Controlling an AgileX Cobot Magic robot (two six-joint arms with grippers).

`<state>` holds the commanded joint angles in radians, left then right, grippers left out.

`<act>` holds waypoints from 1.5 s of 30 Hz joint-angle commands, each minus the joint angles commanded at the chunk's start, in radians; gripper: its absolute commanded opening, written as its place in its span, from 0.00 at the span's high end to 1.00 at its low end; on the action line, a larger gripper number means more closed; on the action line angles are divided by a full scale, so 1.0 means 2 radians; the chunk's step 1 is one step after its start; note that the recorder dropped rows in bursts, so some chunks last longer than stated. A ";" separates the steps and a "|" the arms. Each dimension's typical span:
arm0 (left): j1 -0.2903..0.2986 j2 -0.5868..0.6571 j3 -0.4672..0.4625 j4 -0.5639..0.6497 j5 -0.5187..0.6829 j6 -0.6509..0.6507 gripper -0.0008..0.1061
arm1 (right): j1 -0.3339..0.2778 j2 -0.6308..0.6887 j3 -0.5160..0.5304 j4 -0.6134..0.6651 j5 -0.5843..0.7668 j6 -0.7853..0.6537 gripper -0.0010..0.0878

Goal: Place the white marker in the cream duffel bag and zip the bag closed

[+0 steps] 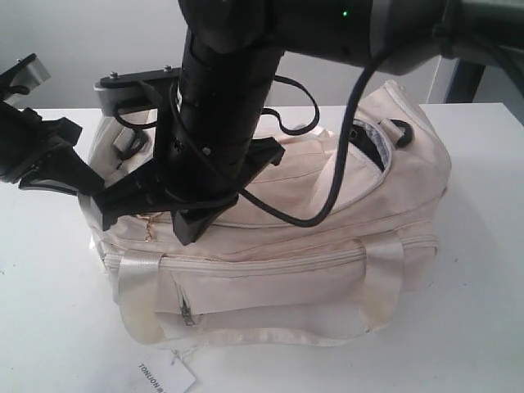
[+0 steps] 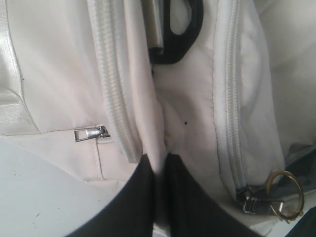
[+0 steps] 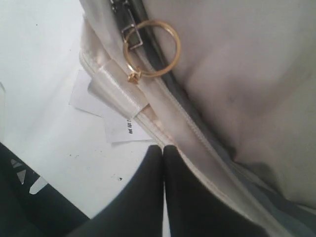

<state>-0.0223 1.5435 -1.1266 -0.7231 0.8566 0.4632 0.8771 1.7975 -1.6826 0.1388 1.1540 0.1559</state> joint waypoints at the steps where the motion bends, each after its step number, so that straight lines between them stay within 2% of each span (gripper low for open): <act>1: 0.000 0.000 0.000 0.000 0.000 0.000 0.99 | 0.000 -0.001 0.000 0.000 -0.008 0.005 0.99; 11: 0.000 0.000 0.000 0.000 0.001 0.000 0.99 | -0.004 -0.002 0.000 -0.001 -0.073 0.106 0.98; 15: 0.000 0.000 0.000 0.000 0.001 0.000 0.99 | -0.026 -0.002 0.000 0.021 -0.074 0.115 0.86; 20: 0.000 0.000 0.000 0.000 0.001 0.000 0.99 | -0.059 -0.002 0.000 0.082 -0.075 0.083 0.73; 26: 0.000 0.000 0.000 -0.003 0.001 0.000 0.99 | -0.081 0.000 0.015 0.119 -0.078 0.060 0.72; 29: 0.000 0.000 0.000 -0.004 0.001 0.000 0.99 | -0.085 0.005 0.030 0.153 -0.088 0.038 0.70; 34: 0.000 0.000 0.000 -0.004 0.001 0.000 0.99 | -0.085 0.015 0.034 0.208 -0.101 0.005 0.59; 45: 0.000 0.000 0.000 -0.004 0.002 0.000 0.99 | -0.085 0.037 0.034 0.211 -0.105 0.003 0.56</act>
<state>-0.0223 1.5435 -1.1266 -0.7311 0.8606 0.4632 0.7062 1.8721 -1.6141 0.5616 0.9446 0.1610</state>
